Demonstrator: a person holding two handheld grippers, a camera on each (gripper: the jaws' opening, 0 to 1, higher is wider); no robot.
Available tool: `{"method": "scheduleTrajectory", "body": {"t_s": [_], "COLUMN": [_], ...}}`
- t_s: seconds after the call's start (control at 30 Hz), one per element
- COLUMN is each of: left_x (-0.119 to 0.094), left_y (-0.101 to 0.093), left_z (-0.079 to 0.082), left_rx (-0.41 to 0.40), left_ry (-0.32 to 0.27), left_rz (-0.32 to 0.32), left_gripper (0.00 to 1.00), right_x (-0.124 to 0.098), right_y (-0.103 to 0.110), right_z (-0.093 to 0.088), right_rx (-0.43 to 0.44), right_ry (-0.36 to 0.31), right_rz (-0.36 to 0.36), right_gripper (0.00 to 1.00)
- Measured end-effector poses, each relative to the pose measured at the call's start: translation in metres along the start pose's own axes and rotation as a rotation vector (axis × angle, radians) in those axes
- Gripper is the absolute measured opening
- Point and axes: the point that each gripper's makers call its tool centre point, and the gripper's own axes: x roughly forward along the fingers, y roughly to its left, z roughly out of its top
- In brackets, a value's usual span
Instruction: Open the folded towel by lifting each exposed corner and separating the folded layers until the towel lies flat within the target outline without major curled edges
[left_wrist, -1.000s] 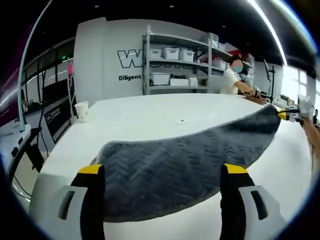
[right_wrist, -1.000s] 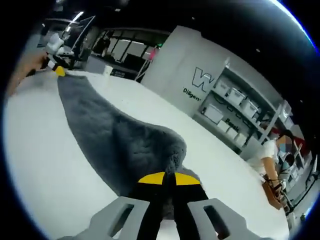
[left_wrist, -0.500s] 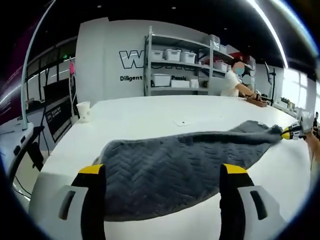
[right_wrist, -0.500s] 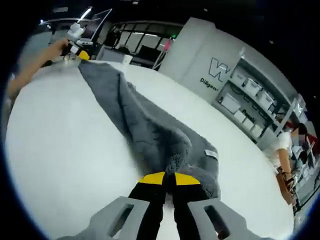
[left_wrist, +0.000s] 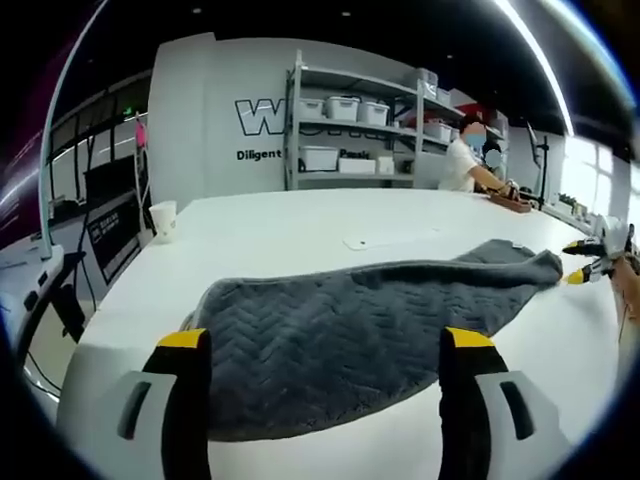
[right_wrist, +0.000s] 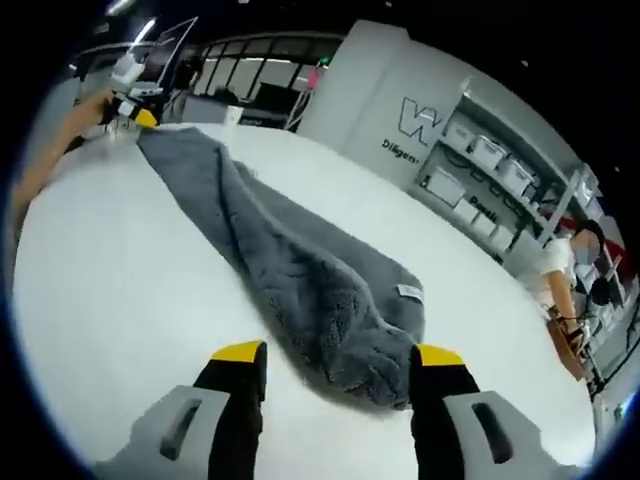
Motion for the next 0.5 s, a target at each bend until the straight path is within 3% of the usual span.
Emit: {"method": "scheduleTrajectory", "body": {"t_s": [0.17, 0.27, 0.37, 0.5], "left_x": [0.000, 0.003, 0.005, 0.004], "left_y": [-0.008, -0.013, -0.015, -0.018], "left_z": [0.000, -0.006, -0.008, -0.006], "left_rx": [-0.007, -0.024, -0.026, -0.020], "left_ry": [0.006, 0.035, 0.036, 0.033], "left_rz": [-0.040, -0.065, -0.075, -0.087], "left_gripper": [0.97, 0.99, 0.99, 0.99], "right_x": [-0.001, 0.004, 0.007, 0.009], "right_y": [0.004, 0.005, 0.014, 0.021], "right_z": [-0.001, -0.008, -0.004, 0.005], "right_rx": [0.036, 0.073, 0.106, 0.088], "right_ry": [0.015, 0.063, 0.064, 0.057], "right_rz": [0.007, 0.012, 0.052, 0.066], "right_gripper": [0.84, 0.99, 0.99, 0.99]}}
